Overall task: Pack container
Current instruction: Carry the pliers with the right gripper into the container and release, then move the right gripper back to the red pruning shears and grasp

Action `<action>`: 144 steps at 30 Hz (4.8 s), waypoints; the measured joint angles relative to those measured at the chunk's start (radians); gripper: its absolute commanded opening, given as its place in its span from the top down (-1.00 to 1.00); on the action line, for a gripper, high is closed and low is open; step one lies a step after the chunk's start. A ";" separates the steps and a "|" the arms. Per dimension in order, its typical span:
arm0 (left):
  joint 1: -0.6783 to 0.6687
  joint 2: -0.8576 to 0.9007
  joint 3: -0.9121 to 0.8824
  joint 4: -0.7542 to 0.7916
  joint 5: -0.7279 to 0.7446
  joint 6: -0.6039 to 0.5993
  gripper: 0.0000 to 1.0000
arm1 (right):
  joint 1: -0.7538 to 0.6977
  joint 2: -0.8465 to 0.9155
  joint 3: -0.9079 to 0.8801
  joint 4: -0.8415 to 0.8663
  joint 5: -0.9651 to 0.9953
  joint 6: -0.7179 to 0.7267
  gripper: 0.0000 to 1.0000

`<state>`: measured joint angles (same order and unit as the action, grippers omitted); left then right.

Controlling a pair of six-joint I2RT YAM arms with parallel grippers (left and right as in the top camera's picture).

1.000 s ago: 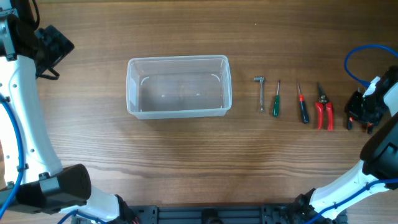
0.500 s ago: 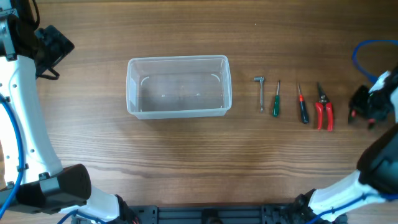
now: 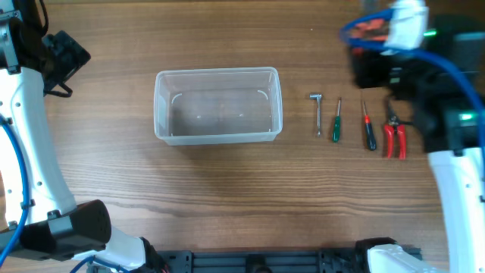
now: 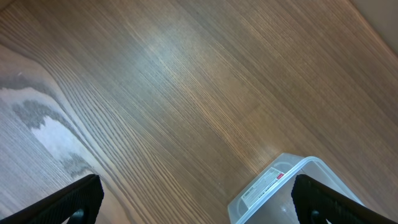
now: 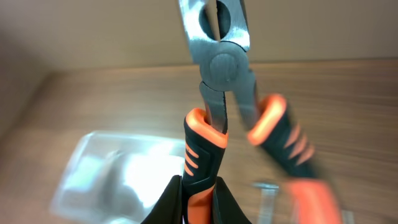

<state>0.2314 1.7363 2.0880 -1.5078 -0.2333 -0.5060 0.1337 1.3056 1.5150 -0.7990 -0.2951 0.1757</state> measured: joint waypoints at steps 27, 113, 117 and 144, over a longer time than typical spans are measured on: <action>0.000 0.000 0.000 0.000 0.000 0.000 -1.00 | 0.502 0.526 -0.007 0.147 0.147 0.158 0.91; 0.000 0.000 0.000 0.000 0.000 0.000 -1.00 | 0.322 0.195 0.006 0.212 0.436 -0.457 -0.64; 0.000 0.000 0.000 0.000 0.000 0.000 -1.00 | 0.074 0.143 0.012 0.001 0.468 -0.255 -0.75; 0.000 0.000 0.000 0.000 0.000 0.000 -1.00 | -0.440 0.546 -0.141 -0.272 0.300 -0.182 -0.23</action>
<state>0.2314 1.7363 2.0880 -1.5078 -0.2333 -0.5060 -0.3065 1.8511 1.3739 -1.0710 0.0048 -0.0063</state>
